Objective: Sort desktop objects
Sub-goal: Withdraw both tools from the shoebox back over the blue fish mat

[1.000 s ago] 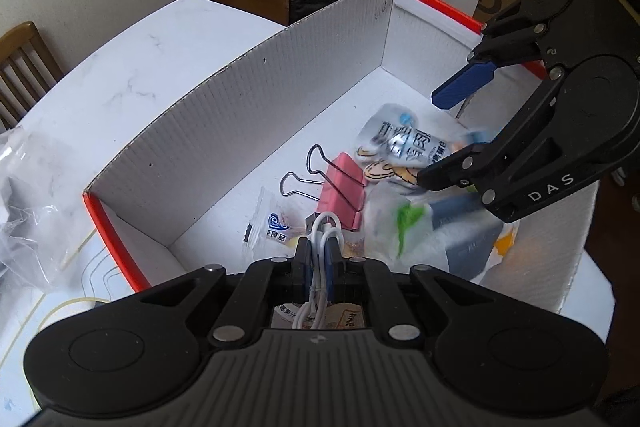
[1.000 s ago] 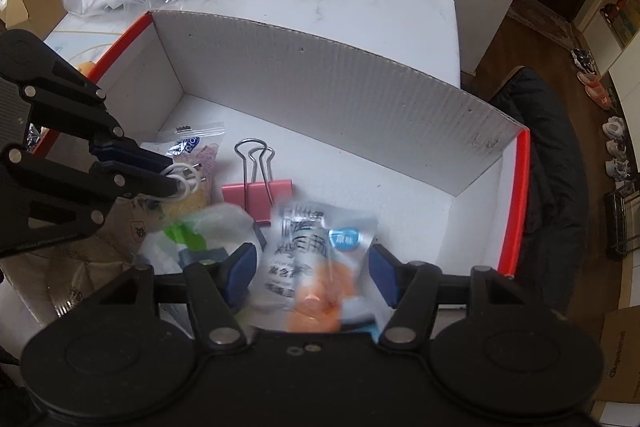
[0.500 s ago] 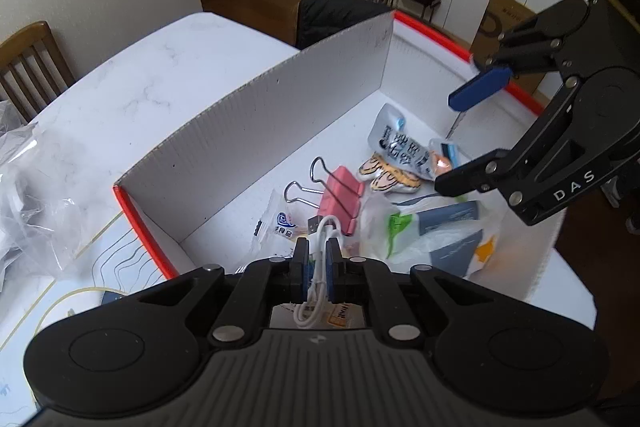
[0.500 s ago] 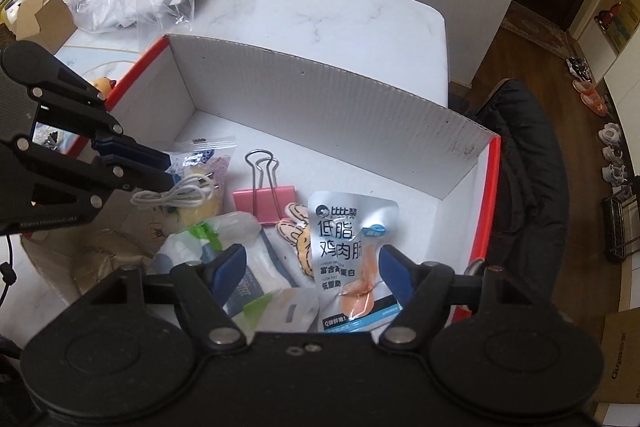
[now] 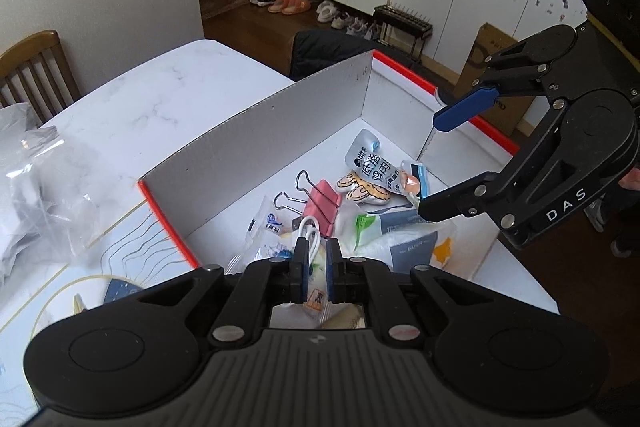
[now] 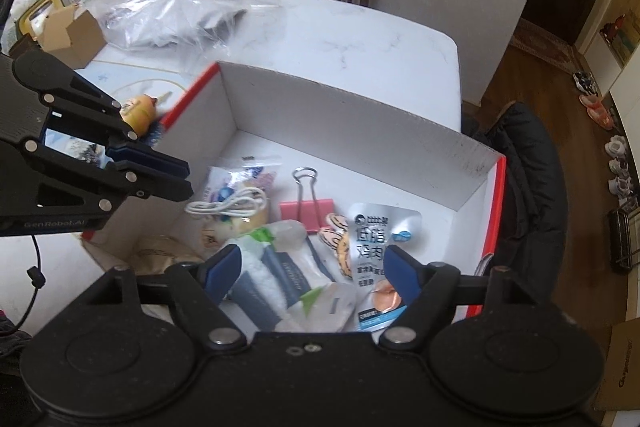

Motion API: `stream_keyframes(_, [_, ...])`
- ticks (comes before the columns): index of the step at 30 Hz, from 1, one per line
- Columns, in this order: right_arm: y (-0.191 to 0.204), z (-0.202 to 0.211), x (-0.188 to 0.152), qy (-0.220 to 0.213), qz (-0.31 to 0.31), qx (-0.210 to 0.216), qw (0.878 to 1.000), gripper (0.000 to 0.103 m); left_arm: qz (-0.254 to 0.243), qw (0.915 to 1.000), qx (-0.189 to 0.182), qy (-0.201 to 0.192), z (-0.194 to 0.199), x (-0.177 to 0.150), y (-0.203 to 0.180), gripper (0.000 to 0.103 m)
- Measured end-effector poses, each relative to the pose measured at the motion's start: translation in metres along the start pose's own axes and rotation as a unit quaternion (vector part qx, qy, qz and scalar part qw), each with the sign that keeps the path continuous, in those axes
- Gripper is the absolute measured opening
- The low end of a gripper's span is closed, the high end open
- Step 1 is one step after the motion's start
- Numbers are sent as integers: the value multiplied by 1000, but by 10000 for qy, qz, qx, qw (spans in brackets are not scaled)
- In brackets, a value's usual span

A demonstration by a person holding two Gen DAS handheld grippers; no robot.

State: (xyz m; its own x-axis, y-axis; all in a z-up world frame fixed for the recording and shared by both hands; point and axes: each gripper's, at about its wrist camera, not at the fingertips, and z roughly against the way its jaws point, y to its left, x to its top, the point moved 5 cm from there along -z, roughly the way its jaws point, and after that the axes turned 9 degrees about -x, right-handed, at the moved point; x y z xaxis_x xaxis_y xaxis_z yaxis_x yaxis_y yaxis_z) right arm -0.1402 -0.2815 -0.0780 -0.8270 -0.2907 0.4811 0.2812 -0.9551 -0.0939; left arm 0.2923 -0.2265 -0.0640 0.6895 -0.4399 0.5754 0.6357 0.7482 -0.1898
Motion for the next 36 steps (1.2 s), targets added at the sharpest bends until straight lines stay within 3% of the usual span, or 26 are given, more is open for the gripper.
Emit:
stream_keyframes(2, [4, 3, -1, -15, -23, -1, 10000, 82, 53, 10000, -5, -59, 7, -5, 1, 7])
stream_keyframes(8, [20, 11, 1, -76, -29, -15, 10000, 85, 141, 9997, 17, -218, 30, -22, 10, 25])
stream_keyframes(10, [26, 12, 3, -109, -38, -25, 9999, 87, 166, 9995, 12, -282, 38, -28, 14, 37])
stream_keyframes(12, [34, 14, 5, -132, -34, -23, 9999, 87, 179, 9992, 4, -348, 47, -34, 18, 73])
stream_keyframes(17, [56, 14, 12, -130, -13, -44, 9999, 88, 205, 9987, -20, -457, 68, -53, 30, 75])
stream_keyframes(29, [122, 9, 36, -109, 75, -31, 9999, 89, 452, 9976, 275, -447, 107, -116, 94, 96])
stream_keyframes(36, [166, 1, 61, -168, 152, 21, 9997, 89, 558, 9969, 408, -387, 122, -148, 130, 99])
